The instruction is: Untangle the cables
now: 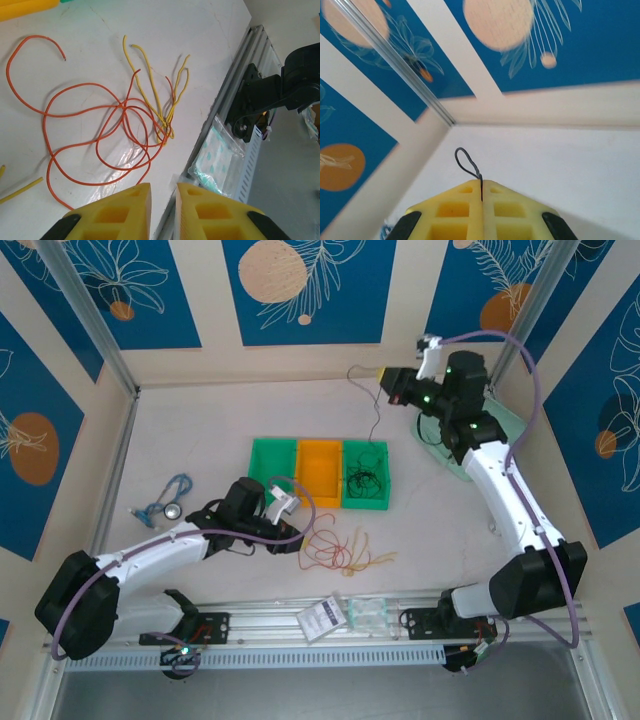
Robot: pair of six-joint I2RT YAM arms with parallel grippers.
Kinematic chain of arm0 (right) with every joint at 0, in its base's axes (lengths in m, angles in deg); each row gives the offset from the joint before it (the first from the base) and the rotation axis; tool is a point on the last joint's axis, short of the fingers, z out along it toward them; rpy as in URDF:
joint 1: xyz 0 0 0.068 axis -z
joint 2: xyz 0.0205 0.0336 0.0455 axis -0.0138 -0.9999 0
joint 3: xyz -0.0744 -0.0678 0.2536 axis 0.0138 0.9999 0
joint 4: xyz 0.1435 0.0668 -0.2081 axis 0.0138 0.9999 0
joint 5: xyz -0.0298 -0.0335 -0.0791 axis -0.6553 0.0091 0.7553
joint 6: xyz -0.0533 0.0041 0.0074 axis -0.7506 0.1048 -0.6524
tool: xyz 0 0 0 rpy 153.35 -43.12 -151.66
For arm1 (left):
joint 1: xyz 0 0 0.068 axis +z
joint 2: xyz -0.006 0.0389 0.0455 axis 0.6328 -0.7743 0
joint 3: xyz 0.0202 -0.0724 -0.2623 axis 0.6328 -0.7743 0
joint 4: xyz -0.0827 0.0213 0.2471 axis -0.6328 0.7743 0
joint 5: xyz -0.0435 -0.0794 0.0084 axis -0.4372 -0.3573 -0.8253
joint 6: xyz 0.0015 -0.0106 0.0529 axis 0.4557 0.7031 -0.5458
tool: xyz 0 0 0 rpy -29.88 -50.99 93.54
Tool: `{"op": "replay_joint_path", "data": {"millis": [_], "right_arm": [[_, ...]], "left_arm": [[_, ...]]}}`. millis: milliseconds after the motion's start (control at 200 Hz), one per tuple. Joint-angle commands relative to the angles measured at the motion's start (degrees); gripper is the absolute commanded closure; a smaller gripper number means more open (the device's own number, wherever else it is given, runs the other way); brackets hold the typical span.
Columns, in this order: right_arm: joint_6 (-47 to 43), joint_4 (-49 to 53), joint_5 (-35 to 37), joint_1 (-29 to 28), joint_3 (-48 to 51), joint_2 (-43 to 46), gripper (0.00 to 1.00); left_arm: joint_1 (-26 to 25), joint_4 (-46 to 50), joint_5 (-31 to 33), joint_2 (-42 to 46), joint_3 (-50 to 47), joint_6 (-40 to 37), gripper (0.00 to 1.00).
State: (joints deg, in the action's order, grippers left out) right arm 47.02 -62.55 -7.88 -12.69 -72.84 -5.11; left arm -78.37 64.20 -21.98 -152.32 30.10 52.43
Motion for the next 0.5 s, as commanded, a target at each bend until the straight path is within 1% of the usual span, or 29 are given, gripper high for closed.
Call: {"op": "replay_joint_path", "data": {"millis": [0, 105, 205, 380, 495], "right_arm": [[-4.57, 5.86, 4.57, -1.26, 4.92, 1.29, 1.0], [-5.86, 9.11, 8.01, -2.93, 9.14, 1.98, 1.0], [-7.96, 13.19, 12.47, -5.22, 10.5, 1.64, 1.0], [-12.67, 20.96, 22.51, -9.75, 8.67, -2.11, 1.0], [-13.63, 25.45, 27.61, -11.25, 5.51, -6.55, 1.0]], "left_arm": [[0.27, 2.58, 0.26, 1.19, 2.35, -1.61, 0.8], [0.29, 3.28, 0.45, 1.57, 2.95, -1.72, 0.79], [0.31, 4.15, 0.84, 2.05, 3.41, -1.88, 0.79], [0.29, 5.81, 1.77, 3.65, 3.69, -2.23, 0.79], [0.31, 7.45, 2.7, 5.02, 3.97, -2.41, 0.79]]}}
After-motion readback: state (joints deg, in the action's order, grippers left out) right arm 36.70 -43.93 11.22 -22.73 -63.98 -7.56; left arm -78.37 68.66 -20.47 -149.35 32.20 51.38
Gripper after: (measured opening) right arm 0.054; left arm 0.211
